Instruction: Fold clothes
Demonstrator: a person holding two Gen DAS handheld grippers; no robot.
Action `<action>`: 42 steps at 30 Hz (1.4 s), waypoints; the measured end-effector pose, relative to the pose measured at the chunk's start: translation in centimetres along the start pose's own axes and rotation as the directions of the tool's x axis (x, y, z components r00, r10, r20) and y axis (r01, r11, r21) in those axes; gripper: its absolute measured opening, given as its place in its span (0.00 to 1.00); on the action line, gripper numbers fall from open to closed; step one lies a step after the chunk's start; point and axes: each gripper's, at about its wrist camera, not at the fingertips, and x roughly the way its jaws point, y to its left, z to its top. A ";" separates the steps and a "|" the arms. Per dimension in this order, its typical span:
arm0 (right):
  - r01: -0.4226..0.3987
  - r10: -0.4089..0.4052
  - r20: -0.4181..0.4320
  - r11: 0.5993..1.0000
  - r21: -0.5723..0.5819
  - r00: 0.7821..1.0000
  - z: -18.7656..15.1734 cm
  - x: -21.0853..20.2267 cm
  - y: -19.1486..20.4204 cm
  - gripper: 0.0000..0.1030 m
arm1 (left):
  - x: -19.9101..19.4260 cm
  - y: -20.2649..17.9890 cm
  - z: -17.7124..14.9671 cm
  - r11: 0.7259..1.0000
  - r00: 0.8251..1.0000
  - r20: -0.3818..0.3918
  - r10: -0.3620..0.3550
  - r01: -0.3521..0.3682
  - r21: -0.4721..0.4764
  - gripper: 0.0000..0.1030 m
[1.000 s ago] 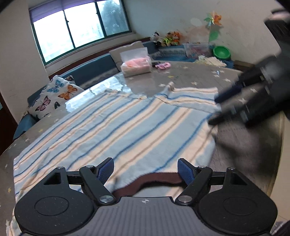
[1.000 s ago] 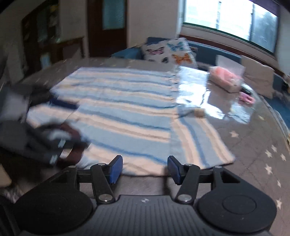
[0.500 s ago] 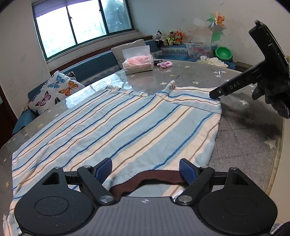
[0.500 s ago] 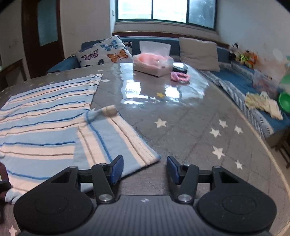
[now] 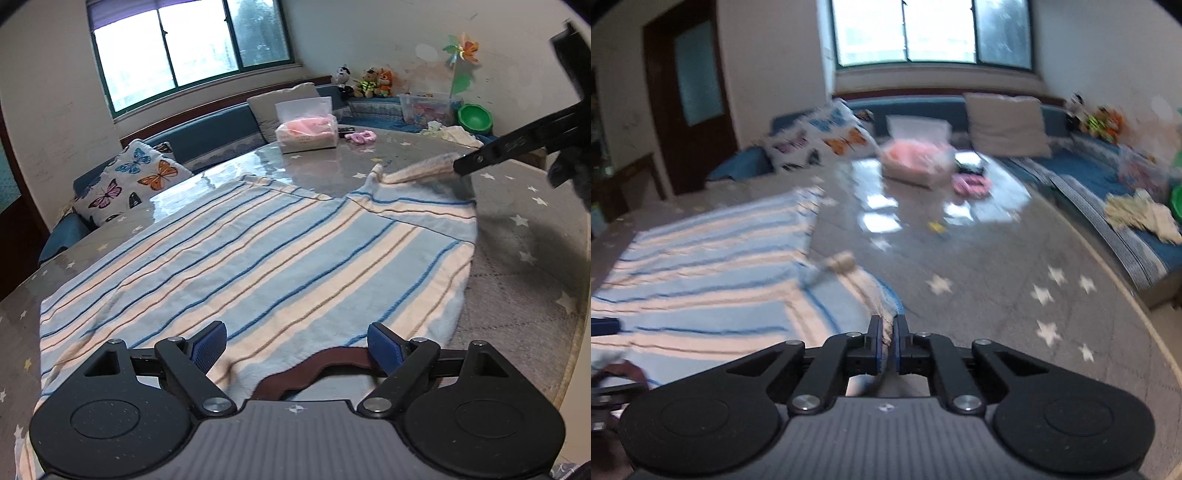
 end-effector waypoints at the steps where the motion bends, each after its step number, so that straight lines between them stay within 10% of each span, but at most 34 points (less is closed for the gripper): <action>1: -0.020 0.020 0.011 1.000 -0.014 1.000 0.3 -0.5 0.5 0.05 | -0.1 0.2 -0.1 1.000 1.000 0.001 0.005 -0.005 -0.005 0.83; 18: -0.375 0.360 -0.109 0.902 -0.214 0.927 -1.3 -1.0 11.7 0.09 | -1.9 3.1 -1.8 0.992 0.997 -0.007 0.080 -0.081 -0.098 0.85; 29: -0.230 0.200 -0.159 0.951 -0.206 0.967 -2.5 1.7 8.6 0.24 | -3.0 5.3 -2.4 0.974 0.990 -0.019 0.141 -0.143 -0.177 0.85; 42: -0.249 0.227 -0.115 0.938 -0.242 0.967 1.9 5.3 8.5 0.39 | -7.7 10.4 -4.8 0.898 0.947 -0.072 0.314 -0.321 -0.303 0.86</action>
